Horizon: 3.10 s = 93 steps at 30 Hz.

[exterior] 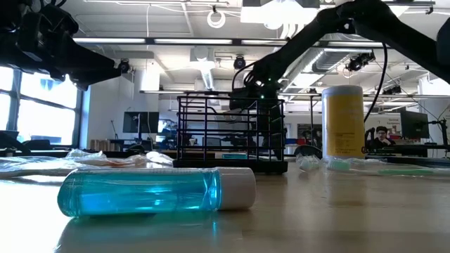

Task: Pick & Place toothbrushing station
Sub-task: Put the green toothbrush into the black mesh organizer

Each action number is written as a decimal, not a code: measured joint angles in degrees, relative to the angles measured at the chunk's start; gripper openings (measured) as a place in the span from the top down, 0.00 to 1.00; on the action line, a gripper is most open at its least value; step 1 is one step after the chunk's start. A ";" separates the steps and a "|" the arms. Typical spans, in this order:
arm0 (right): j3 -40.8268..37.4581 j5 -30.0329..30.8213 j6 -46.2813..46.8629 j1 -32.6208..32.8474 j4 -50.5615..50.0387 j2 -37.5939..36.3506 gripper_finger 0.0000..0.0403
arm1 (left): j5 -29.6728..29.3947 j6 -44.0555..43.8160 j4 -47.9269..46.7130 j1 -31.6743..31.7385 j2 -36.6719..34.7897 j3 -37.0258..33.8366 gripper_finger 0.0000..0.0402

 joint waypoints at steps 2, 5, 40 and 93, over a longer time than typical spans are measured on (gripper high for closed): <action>0.00 -0.09 0.63 0.73 -0.76 0.00 0.99 | 0.00 -0.30 0.00 0.00 0.00 0.00 0.49; 0.00 0.04 1.73 1.56 -2.23 -0.34 0.99 | 0.00 -1.06 0.02 0.00 0.00 0.00 0.49; 0.02 -15.25 5.58 -5.75 1.78 -6.93 0.58 | 1.03 -1.32 -1.25 -0.02 0.00 0.00 0.49; -1.22 -8.08 13.36 -2.50 -8.48 -12.21 0.96 | -8.62 -8.29 0.17 0.00 0.00 0.00 0.49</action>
